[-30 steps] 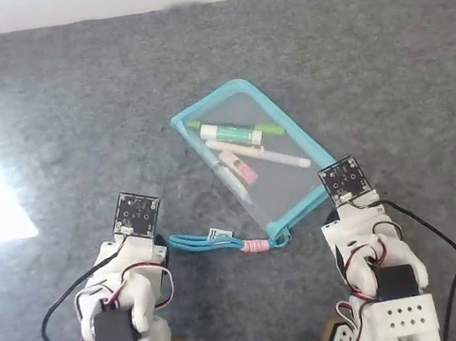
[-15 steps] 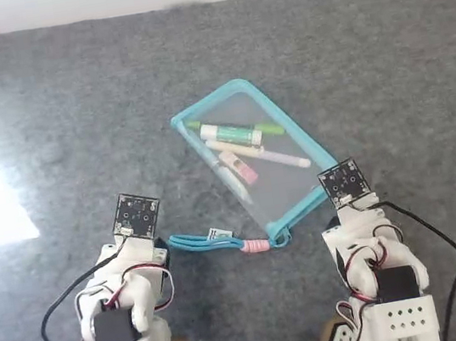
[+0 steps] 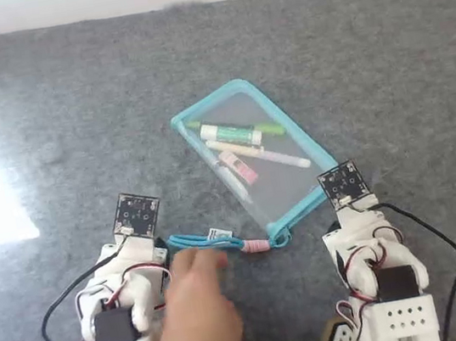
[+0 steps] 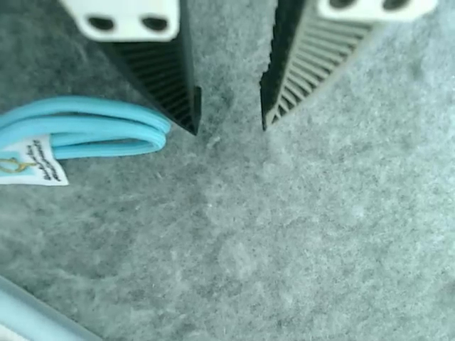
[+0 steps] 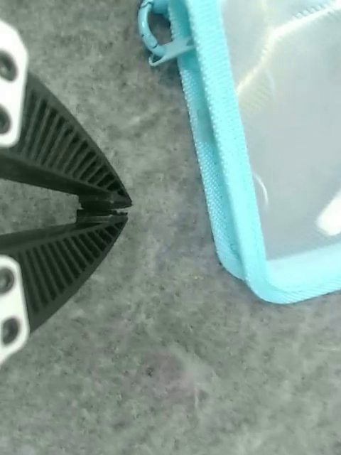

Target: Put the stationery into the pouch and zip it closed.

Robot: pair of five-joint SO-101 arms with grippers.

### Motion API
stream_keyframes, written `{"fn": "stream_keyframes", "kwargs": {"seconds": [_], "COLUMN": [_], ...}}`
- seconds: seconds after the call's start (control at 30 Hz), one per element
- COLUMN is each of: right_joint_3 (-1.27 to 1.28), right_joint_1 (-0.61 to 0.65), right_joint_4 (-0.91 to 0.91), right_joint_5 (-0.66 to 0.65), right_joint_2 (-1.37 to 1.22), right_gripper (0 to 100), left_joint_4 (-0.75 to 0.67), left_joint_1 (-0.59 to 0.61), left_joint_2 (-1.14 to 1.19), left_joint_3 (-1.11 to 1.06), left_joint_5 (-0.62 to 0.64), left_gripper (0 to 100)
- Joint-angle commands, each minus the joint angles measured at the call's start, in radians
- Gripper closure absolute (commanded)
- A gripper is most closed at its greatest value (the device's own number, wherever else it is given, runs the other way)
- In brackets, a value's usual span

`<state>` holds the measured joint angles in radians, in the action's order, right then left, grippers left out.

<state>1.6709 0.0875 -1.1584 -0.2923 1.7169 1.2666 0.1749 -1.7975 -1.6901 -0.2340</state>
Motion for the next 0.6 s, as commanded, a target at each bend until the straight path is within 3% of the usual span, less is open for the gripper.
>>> {"fn": "stream_keyframes", "kwargs": {"seconds": [0.0,0.37,0.57], "right_joint_3": [0.017,0.014,0.012], "right_joint_1": [-0.012,0.036,-0.038], "right_joint_4": [-0.002,-0.074,-0.059], "right_joint_5": [-0.012,-0.014,-0.014], "right_joint_2": [0.019,0.087,0.097], "right_gripper": [98.3,98.6,98.3], "left_joint_4": [0.002,0.002,0.002], "left_joint_1": [-0.002,-0.002,-0.002], "left_joint_2": [-0.018,-0.018,-0.018], "left_joint_3": [0.007,0.007,0.007], "left_joint_5": [0.006,0.006,0.006], "left_gripper": [87,87,87]}}
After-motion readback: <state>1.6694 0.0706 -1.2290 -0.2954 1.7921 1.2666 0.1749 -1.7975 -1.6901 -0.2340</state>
